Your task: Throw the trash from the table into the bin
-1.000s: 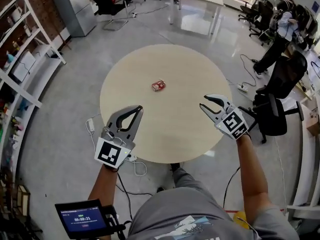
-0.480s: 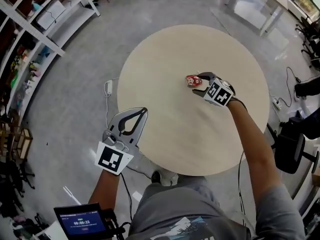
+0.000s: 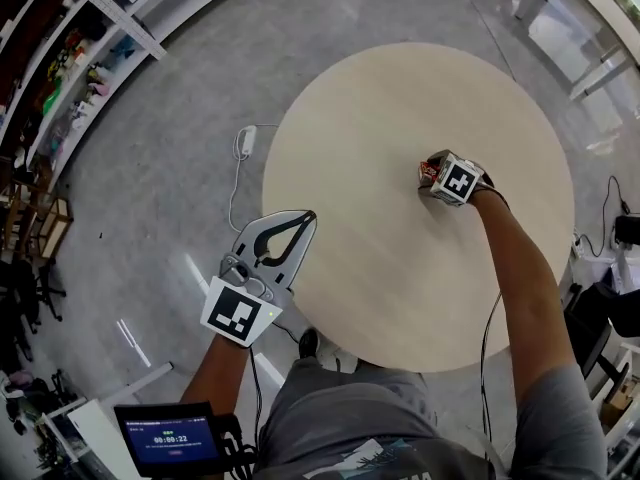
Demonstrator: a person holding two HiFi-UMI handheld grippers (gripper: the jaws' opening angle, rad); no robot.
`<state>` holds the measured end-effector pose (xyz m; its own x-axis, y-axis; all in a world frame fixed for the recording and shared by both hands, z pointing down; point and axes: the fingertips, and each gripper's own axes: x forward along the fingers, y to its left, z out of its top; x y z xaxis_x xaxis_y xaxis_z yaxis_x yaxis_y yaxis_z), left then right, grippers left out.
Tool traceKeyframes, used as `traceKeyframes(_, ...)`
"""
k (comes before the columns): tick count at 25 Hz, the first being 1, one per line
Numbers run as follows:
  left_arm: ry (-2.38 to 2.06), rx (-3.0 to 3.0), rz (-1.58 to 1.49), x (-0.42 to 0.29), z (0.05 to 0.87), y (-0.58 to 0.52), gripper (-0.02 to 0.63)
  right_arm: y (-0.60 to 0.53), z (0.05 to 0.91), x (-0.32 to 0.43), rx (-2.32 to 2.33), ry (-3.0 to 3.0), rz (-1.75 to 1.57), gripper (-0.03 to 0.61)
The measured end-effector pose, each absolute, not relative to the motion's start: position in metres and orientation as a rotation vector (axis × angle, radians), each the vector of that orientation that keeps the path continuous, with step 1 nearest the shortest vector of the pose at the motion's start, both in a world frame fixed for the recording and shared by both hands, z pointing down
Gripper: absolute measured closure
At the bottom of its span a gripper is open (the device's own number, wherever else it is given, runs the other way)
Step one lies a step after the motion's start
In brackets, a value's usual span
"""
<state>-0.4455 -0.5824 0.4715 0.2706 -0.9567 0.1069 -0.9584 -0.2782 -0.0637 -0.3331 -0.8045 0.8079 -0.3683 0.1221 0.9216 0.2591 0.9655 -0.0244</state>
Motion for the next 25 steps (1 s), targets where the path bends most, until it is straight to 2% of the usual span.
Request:
traceKeyframes(1,-1.879,2.493,0.185,-0.450,0.474,-0.581,0.571,-0.801,0.807,-0.336,-0.274,-1.958,-0.152,0.292)
traceKeyframes(5,-1.870,2.511,0.132,-0.452,0.469,-0.576,0.571,-0.785,0.800,-0.328,-0.241,-1.961,-0.134,0.330)
traceKeyframes(8,-1.857,2.545,0.114,-0.449,0.461,-0.567,0.571,-0.768,0.776,-0.325,-0.173,-2.043,-0.151,0.407)
traceKeyframes(10,-1.855,2.574,0.094,-0.450,0.451,-0.556,0.571,-0.751,0.747,-0.327,-0.108,-2.123,-0.181,0.427)
traceKeyframes(17,-1.804,2.730,0.006,-0.453,0.393,-0.487,0.571,-0.643,0.579,-0.327,0.240,-2.409,-0.326,0.436)
traceKeyframes(25,-1.547,2.986,-0.135,-0.390,0.337,-0.379,0.571,-0.468,0.405,-0.230,0.745,-2.561,-0.426,0.436)
